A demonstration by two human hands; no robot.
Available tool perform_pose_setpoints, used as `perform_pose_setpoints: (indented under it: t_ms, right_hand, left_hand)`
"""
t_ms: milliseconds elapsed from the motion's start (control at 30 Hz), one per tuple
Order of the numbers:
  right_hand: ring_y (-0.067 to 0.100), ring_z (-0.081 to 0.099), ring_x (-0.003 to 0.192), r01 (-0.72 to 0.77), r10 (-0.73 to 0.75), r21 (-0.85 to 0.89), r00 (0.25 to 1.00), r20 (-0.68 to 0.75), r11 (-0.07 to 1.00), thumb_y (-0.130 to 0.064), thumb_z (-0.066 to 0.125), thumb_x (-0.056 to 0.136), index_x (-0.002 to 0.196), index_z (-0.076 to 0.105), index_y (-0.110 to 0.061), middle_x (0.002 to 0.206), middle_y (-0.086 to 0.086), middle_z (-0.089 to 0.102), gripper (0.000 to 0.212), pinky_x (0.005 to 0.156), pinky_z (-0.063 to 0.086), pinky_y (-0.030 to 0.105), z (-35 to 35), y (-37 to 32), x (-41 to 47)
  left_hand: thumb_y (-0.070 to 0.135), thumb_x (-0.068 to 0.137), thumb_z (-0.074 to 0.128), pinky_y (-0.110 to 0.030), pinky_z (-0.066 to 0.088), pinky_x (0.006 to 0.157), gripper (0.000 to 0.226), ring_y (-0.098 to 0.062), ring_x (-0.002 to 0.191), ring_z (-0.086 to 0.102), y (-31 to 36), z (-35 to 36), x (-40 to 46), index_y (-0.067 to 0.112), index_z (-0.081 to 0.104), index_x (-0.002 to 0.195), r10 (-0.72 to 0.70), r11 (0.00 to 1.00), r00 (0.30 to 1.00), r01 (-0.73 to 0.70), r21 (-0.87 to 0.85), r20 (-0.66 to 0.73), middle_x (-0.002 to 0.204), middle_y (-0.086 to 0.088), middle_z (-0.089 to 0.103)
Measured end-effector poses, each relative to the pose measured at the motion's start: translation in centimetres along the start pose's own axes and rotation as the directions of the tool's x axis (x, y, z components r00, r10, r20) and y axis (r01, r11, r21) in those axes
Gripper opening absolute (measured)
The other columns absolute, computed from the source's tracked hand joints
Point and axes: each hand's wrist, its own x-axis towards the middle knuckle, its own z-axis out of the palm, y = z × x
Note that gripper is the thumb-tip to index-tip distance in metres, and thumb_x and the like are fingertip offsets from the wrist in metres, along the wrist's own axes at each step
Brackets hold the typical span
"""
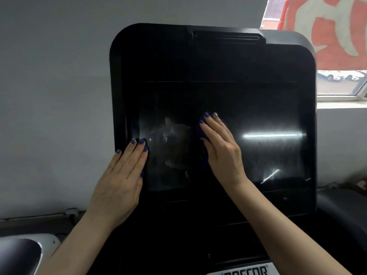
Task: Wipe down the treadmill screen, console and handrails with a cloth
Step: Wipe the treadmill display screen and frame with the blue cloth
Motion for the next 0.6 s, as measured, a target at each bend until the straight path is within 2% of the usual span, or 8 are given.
perform_pose_setpoints:
  t_ms: [200,400,600]
  right_hand:
    - [0.022,0.039,0.141,0.034,-0.034,0.005,0.998,0.059,0.999,-0.014,0.052,0.097,0.13,0.061,-0.003,0.144,0.009,0.051,0.036,0.113,0.037,0.045,-0.2,-0.5,-3.0]
    - [0.021,0.039,0.141,0.001,-0.002,0.011,1.0,0.029,1.0,-0.015,0.051,0.096,0.129,0.061,-0.004,0.143,0.008,0.053,0.037,0.113,0.037,0.042,1.4,-1.7,0.9]
    - [0.022,0.039,0.141,0.048,-0.05,0.022,0.993,0.107,0.999,-0.011,0.059,0.096,0.13,0.061,-0.003,0.144,0.009,0.051,0.035,0.111,0.039,0.047,0.9,-2.0,-3.7]
  left_hand:
    - [0.015,0.097,0.033,-0.04,0.016,0.123,0.054,-0.025,0.15,0.022,-0.2,0.2,-0.2,-0.001,0.035,0.149,0.006,1.0,1.0,-0.006,-0.011,-0.01,0.16,-0.012,0.029]
    - [0.014,0.097,0.033,-0.041,0.017,0.122,0.054,-0.024,0.151,0.02,-0.3,0.3,-0.2,0.001,0.035,0.149,0.007,1.0,1.0,-0.007,-0.013,-0.016,0.16,-0.011,0.028]
    - [0.014,0.096,0.035,-0.04,0.017,0.123,0.055,-0.023,0.151,0.02,-0.4,0.4,-0.3,0.002,0.035,0.15,0.012,1.0,1.0,-0.013,-0.018,-0.025,0.16,-0.01,0.028]
